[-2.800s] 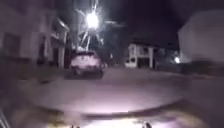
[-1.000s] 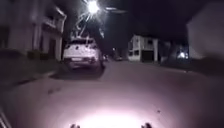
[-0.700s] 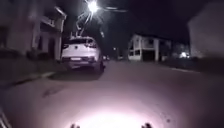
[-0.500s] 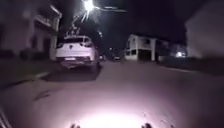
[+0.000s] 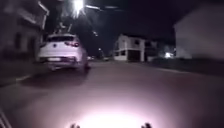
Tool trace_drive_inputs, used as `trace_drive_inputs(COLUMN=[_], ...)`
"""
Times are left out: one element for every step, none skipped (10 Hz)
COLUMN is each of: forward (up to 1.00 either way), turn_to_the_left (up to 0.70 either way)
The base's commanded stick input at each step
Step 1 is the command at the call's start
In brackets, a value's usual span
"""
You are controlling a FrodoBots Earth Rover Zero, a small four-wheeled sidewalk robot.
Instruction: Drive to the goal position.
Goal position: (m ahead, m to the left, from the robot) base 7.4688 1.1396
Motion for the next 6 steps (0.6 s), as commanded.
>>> trace_drive_inputs(forward=[0.7, 0.7, 0.7, 0.7, 0.7, 0.7], turn_to_the_left=[0.0, 0.0, -0.16, -0.35, -0.21, 0.0])
